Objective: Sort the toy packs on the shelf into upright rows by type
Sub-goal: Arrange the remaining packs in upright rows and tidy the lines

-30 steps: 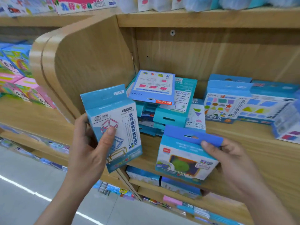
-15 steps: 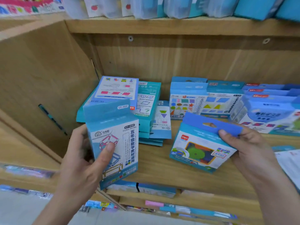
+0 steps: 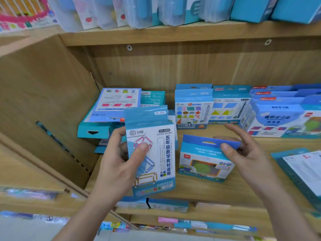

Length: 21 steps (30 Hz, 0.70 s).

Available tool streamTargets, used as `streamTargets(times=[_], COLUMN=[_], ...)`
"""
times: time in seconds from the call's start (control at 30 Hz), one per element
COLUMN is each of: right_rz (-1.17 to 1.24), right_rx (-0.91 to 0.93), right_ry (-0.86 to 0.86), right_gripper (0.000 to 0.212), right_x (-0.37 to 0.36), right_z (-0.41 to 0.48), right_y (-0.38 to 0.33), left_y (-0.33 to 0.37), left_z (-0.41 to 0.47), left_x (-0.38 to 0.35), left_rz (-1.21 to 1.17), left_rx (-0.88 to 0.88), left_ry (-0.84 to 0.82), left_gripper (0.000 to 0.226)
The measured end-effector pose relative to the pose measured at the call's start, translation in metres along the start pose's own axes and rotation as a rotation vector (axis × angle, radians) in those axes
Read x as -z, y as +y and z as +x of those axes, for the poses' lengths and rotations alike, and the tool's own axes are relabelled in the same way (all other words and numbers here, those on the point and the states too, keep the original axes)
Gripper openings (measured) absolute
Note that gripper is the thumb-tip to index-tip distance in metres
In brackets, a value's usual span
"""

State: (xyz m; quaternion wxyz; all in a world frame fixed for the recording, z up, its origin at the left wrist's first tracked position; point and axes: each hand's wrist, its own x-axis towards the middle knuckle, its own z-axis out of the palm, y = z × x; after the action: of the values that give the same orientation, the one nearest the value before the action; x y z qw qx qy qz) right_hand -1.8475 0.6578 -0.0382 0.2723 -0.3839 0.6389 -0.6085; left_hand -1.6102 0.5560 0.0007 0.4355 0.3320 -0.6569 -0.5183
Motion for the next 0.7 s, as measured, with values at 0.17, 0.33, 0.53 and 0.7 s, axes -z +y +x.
streamTargets(times=[0.17,0.33,0.53,0.7], right_rz=[-0.083,-0.290,-0.447,-0.004], right_rx=[0.026,0.092,0.337,0.194], right_ry=[-0.053,0.011,0.288,-0.110], right_gripper=[0.081,0.105,0.056,0.061], right_x=[0.004,0.010,0.018,-0.012], right_z=[-0.008,-0.017,-0.040,-0.055], right_y=[0.001,-0.002,-0.040,-0.062], left_y=[0.000,0.007,0.028,0.048], left_z=[0.011,0.012,0.020,0.021], left_x=[-0.007,-0.017,-0.025,-0.052], left_rz=[-0.111,-0.155,-0.213,-0.327], left_rx=[0.068,0.059,0.006,-0.034], left_ry=[0.034,0.064,0.092,0.034], left_gripper=[0.044,0.038,0.025,0.024])
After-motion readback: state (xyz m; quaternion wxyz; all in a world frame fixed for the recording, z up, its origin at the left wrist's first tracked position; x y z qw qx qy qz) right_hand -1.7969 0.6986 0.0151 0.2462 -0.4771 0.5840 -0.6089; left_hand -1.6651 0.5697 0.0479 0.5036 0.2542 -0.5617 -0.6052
